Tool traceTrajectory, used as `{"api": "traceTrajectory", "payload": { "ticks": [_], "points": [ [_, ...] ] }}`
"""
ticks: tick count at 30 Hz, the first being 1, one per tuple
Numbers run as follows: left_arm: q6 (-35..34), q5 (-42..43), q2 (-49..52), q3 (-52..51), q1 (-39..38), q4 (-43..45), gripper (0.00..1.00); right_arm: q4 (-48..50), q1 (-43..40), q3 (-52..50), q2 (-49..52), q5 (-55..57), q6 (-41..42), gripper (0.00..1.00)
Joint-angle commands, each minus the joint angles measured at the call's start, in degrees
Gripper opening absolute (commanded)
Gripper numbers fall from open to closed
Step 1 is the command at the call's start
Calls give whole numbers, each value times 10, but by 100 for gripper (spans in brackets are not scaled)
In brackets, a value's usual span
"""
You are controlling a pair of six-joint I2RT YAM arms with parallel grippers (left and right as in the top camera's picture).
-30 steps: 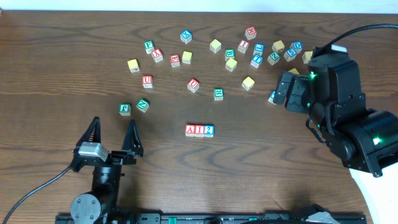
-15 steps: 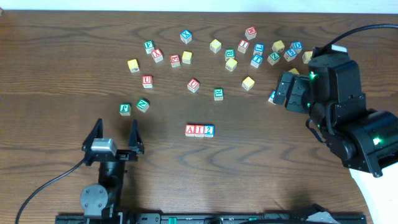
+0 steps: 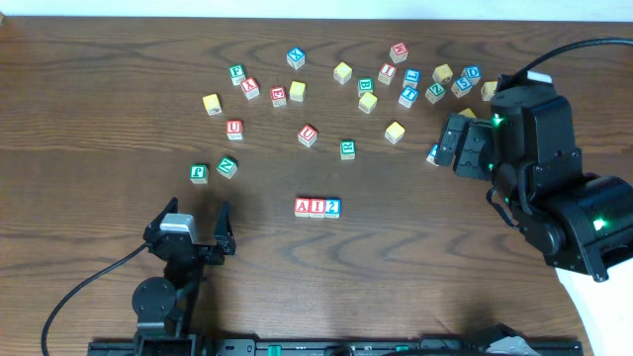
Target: Spell out AI2
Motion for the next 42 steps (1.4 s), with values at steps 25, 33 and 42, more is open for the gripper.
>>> {"api": "traceTrajectory", "payload": {
  "ticks": [25, 33, 42],
  "points": [
    [38, 49, 18, -3, 3, -27, 89, -1, 2, 7, -2, 7, -4, 99],
    [38, 49, 28, -3, 3, -27, 89, -1, 2, 7, -2, 7, -4, 99],
    [38, 49, 28, -3, 3, -27, 89, -1, 2, 7, -2, 7, -4, 99]
  ]
}}
